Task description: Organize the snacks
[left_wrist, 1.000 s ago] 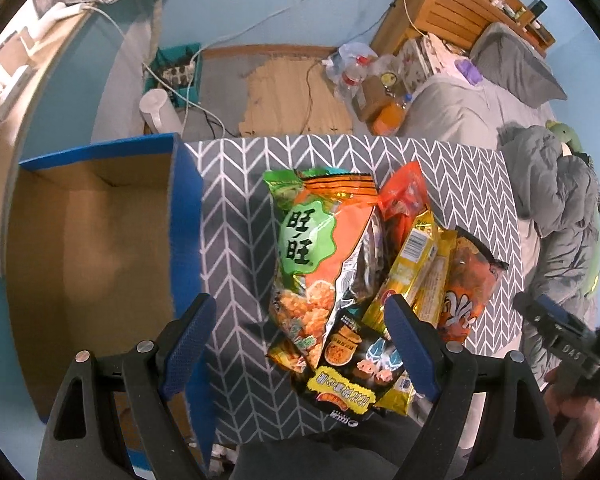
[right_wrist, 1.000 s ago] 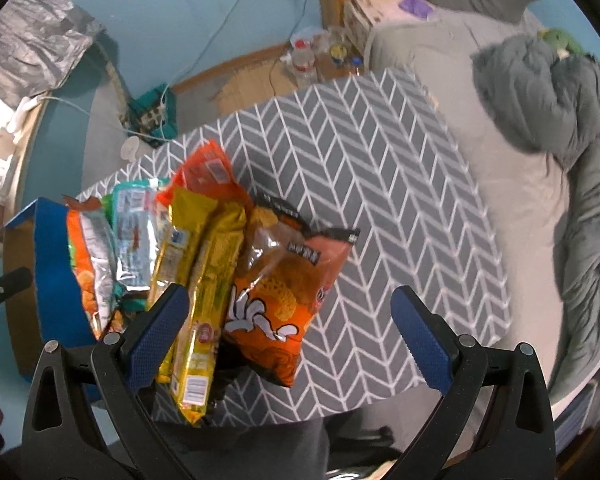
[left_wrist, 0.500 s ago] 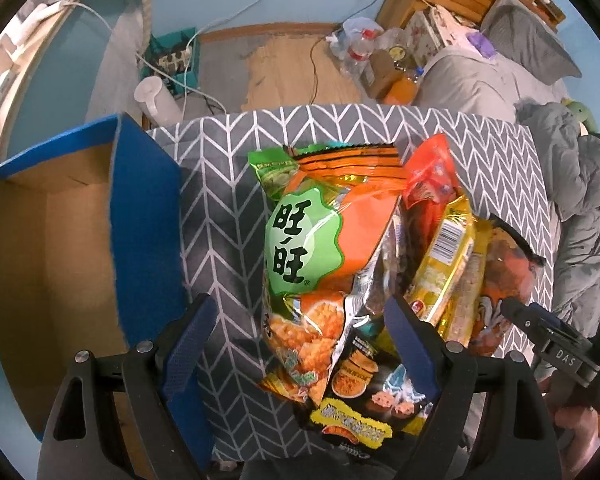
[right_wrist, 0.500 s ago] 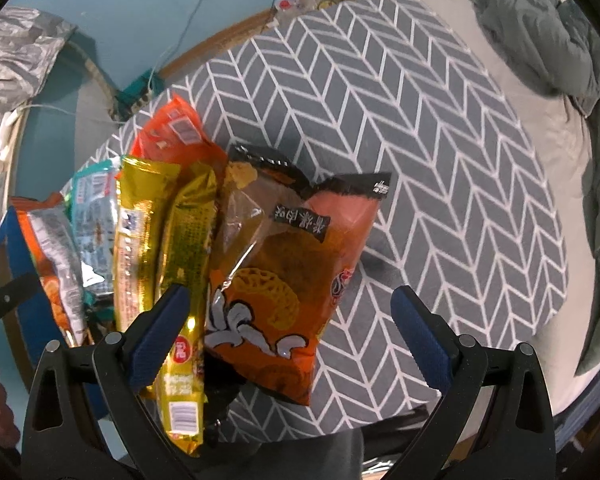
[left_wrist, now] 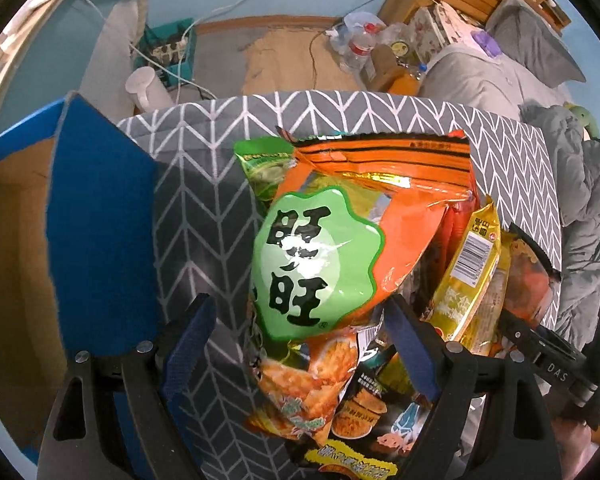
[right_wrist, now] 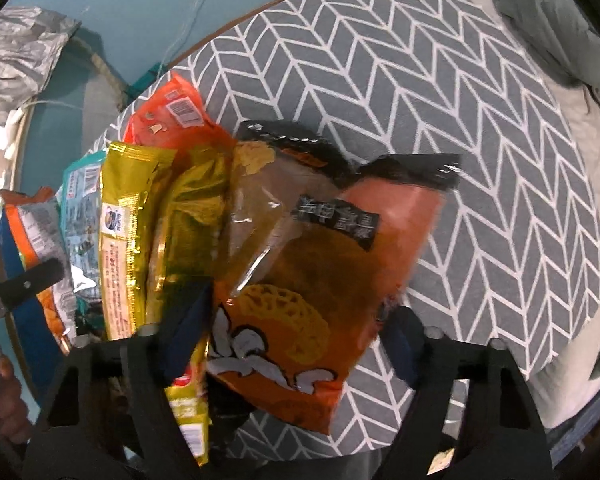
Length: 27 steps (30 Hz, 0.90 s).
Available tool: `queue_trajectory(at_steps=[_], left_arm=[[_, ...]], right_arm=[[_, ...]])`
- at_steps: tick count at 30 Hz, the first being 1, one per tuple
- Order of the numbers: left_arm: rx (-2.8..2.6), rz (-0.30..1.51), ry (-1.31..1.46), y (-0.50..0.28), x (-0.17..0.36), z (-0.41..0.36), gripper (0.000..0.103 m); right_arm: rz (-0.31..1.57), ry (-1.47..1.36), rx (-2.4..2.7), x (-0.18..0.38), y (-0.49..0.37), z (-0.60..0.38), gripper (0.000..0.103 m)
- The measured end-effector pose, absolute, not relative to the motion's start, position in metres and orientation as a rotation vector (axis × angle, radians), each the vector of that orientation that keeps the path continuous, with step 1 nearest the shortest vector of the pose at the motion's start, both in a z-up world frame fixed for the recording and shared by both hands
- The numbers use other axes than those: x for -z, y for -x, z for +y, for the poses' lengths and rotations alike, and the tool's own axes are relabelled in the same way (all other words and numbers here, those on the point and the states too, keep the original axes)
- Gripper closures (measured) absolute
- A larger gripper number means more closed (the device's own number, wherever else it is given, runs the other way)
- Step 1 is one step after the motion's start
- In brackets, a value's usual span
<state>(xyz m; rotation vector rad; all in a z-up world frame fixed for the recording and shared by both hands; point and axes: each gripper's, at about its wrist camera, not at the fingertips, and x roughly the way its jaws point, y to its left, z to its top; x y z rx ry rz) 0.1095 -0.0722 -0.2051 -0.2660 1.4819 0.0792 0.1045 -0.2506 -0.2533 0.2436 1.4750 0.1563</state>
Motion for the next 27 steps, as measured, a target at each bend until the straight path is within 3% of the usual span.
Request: queue_trajectory(at_steps=[1, 3, 6, 16, 27], left_arm=[[-0.077, 1.486, 0.263, -0.109, 0.207, -0.073, 0.016], [-0.065, 1.489, 0.250, -0.109, 0.209, -0.075, 0.017], [-0.027, 1.490, 0.240, -0.111, 0.212, -0.078, 0.034], [-0.022, 1.479, 0.208, -0.107, 0.197, -0.075, 0.049], [-0.031, 1.444, 0.285, -0.093, 0.170, -0.062, 0.056]], right_arm=[[1.480, -0.246, -0.159, 0.256, -0.105, -0.248, 0.032], [1.486, -0.270, -0.169, 0.261, -0.110, -0.248, 0.043], [1.492, -0.280, -0.166, 0.264, -0.113, -0.247, 0.047], [1.446, -0.186, -0.157, 0.244, -0.105, -0.264, 0.048], [1.389, -0.116, -0.178, 0.196, -0.095, -0.273, 0.048]])
